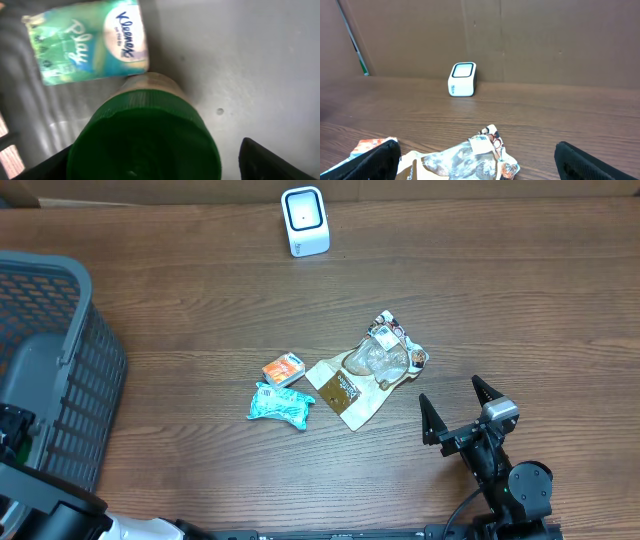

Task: Scan the item barcode
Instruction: 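Grasp the green-lidded jar in the basket with the left gripper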

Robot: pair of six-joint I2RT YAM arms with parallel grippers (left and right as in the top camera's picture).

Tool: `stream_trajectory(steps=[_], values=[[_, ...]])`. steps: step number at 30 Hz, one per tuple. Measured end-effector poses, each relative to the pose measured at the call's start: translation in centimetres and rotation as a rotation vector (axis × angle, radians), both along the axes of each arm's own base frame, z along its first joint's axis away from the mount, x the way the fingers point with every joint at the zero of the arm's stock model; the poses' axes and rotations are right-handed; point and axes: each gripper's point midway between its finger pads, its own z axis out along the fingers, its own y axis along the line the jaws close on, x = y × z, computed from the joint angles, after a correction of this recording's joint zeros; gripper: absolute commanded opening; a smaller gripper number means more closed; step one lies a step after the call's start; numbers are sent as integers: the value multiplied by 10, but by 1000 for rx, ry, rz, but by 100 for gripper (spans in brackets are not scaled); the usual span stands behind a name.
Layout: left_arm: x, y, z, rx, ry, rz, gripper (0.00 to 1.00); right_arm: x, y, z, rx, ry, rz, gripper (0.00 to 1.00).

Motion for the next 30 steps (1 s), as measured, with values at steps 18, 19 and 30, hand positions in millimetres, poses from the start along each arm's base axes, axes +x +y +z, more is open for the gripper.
stream_trajectory(steps=[18,19,30], values=[[2,-4,1,-16,-7,-9,52,0,0,0,0,-1,0,100],[2,-6,1,-25,-7,-9,51,0,0,0,0,0,0,100],[10,-8,62,-60,-41,-19,48,0,0,0,0,0,0,100]])
